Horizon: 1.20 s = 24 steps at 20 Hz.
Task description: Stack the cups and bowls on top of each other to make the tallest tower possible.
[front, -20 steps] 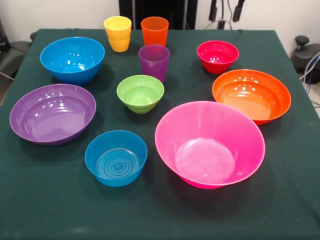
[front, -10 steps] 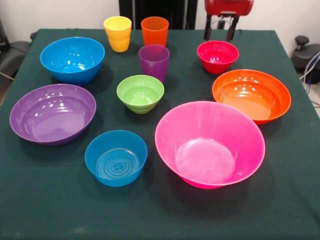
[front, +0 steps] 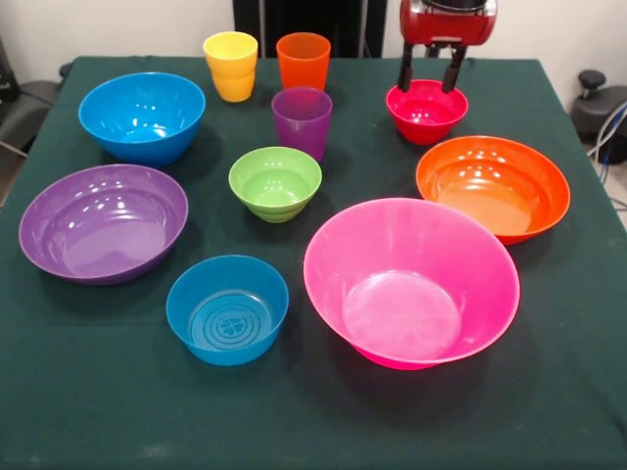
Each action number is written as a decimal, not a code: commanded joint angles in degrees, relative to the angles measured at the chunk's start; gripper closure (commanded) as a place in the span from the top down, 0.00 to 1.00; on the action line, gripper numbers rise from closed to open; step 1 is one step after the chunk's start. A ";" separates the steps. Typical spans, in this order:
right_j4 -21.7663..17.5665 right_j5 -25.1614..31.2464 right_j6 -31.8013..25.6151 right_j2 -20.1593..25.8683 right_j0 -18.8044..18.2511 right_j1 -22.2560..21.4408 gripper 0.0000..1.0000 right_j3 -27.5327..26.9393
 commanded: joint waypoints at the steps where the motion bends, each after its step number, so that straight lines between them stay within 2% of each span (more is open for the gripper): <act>1: 1.07 5.05 5.71 4.77 -2.06 -0.01 1.00 -4.19; 2: 1.08 6.56 6.62 2.78 -0.58 0.67 1.00 -5.44; 6: 0.61 6.93 4.49 5.07 -2.79 1.93 1.00 -6.74; 10: 1.51 8.18 4.06 7.31 -5.35 1.29 1.00 -6.45; 17: 2.18 8.45 6.05 6.53 -6.42 0.67 1.00 -6.03; 24: 1.18 8.90 5.98 4.91 -6.93 0.49 1.00 -6.69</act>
